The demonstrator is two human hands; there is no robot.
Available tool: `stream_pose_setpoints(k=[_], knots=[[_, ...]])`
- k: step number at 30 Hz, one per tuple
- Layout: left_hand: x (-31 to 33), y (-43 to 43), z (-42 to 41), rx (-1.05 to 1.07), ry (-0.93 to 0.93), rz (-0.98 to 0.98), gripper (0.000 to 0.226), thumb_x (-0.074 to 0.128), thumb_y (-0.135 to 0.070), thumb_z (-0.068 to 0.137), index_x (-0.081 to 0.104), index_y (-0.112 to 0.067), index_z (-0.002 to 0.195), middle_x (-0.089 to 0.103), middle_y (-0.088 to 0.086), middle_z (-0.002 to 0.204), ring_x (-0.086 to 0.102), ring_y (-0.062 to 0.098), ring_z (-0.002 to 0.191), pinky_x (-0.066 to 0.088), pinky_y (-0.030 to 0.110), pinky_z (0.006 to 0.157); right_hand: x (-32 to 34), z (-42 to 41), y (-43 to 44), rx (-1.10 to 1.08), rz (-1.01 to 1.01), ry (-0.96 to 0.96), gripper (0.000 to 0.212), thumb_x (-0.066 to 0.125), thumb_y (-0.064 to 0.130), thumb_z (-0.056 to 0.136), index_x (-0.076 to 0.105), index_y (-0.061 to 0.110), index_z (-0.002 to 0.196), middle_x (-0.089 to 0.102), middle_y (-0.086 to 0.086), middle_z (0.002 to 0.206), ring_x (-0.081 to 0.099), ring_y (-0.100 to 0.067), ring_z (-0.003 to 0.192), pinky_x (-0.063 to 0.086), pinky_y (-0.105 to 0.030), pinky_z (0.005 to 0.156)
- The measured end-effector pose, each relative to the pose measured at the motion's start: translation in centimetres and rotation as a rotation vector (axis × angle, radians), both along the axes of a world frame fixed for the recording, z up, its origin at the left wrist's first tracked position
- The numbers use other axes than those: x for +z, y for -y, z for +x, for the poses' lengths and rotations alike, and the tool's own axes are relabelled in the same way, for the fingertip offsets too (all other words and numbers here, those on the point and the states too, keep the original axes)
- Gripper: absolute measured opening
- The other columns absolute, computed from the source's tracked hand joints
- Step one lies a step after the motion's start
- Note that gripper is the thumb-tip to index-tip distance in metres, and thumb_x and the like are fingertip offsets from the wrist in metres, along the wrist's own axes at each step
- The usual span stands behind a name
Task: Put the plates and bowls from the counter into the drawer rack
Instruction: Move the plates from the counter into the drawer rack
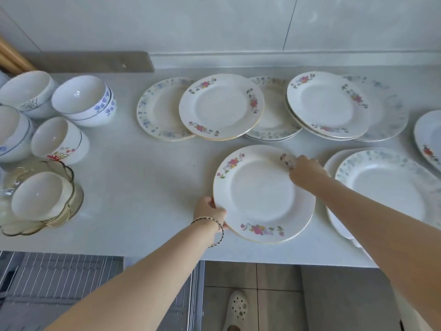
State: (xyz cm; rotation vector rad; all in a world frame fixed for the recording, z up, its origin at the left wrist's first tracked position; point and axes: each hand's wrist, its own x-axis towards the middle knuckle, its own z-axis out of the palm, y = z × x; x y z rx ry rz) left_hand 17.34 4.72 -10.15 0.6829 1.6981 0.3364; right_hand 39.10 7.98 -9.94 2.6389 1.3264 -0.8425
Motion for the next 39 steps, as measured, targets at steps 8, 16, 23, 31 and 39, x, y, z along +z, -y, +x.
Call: stream_pose_setpoints(k=[8,16,23,31,39], knots=[[1.5,1.6,-3.4,0.03,0.09,-0.002,0.029,0.044,0.015,0.085,0.054,-0.007,0.1,0.063,0.018,0.108,0.064,0.037,0.097,0.056,0.044,0.078,1.5,-1.1,2.6,-0.061,0.13,-0.157,0.042,0.042,0.043,0.093,0.058,0.008,0.111,0.066,-0.018,0.107,0.059,-0.034,0.093,0.048,-0.035,0.082],[6.3,6.2,-14.6,-0.128,0.082,0.008,0.032,0.049,0.017,0.084,0.051,-0.011,0.1,0.062,0.018,0.098,0.063,0.035,0.091,0.055,0.044,0.079,5.3,-10.9,11.4,-0.055,0.128,-0.256,0.034,0.042,0.036,0.095,0.055,0.012,0.115,0.067,-0.015,0.104,0.061,-0.032,0.096,0.042,-0.032,0.076],[8.1,11.4,-28.8,-0.27,0.035,-0.057,0.051,0.051,0.018,0.084,0.048,-0.006,0.129,0.062,0.017,0.098,0.063,0.032,0.084,0.054,0.042,0.077,6.3,-24.7,20.1,-0.165,0.125,-0.421,0.03,0.054,0.012,0.085,0.063,0.016,0.114,0.069,-0.011,0.08,0.068,-0.03,0.083,0.054,-0.039,0.085],[4.7,14.0,-39.0,-0.352,-0.107,-0.203,0.053,0.05,0.018,0.084,0.047,-0.002,0.134,0.06,0.006,0.075,0.063,0.022,0.068,0.057,0.029,0.051,-0.1,-35.5,25.6,-0.345,-0.048,-0.611,0.027,0.056,0.005,0.084,0.064,0.014,0.108,0.071,-0.013,0.103,0.07,-0.034,0.091,0.058,-0.049,0.08],[-8.3,11.5,-38.7,-0.248,-0.261,-0.109,0.055,0.047,0.014,0.088,0.046,-0.008,0.138,0.051,0.015,0.139,0.058,0.034,0.116,0.051,0.042,0.095,-11.6,-38.1,21.6,-0.379,-0.068,-0.477,0.032,0.045,0.028,0.094,0.059,0.008,0.114,0.061,-0.007,0.069,0.06,-0.027,0.073,0.047,-0.031,0.073]])
